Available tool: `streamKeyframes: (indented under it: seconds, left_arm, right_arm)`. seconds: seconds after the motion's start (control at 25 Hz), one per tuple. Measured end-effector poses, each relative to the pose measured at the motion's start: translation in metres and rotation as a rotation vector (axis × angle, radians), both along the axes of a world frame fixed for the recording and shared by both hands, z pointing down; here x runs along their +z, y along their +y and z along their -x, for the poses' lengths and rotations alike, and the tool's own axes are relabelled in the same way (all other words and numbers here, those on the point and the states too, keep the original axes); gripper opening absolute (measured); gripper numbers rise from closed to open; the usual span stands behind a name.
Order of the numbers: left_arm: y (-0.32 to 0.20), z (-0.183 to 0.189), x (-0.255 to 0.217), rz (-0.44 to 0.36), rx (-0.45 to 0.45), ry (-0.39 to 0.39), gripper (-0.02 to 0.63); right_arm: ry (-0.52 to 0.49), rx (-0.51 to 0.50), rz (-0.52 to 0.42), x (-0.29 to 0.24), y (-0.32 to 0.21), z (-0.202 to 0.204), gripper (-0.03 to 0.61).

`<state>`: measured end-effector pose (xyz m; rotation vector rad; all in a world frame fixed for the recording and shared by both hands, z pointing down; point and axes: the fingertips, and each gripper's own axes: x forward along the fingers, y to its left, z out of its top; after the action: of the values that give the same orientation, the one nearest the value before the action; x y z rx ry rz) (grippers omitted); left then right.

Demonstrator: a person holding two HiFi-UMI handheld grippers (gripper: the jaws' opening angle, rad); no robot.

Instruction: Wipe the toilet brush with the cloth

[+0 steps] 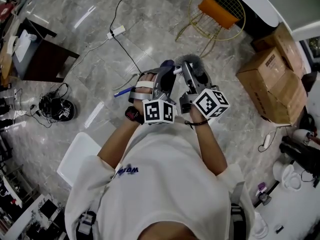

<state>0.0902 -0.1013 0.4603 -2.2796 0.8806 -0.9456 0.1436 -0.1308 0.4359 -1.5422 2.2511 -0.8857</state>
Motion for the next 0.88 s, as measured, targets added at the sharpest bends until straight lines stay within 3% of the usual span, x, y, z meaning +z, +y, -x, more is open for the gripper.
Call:
streamKeyframes:
  seconds: [0.68,0.88]
  left_arm:
    - [-0.001,0.022,0.009,-0.026,0.019,-0.062,0.081]
    - [-0.001,0.029,0.018,-0.001,0.044,-0.069,0.081]
  right_arm:
    - [0.013,-0.008,0.006,0.001,-0.004,-0.002,0.218]
    - [0.04,0.001,0.012,0.006,-0.003,-0.003,0.218]
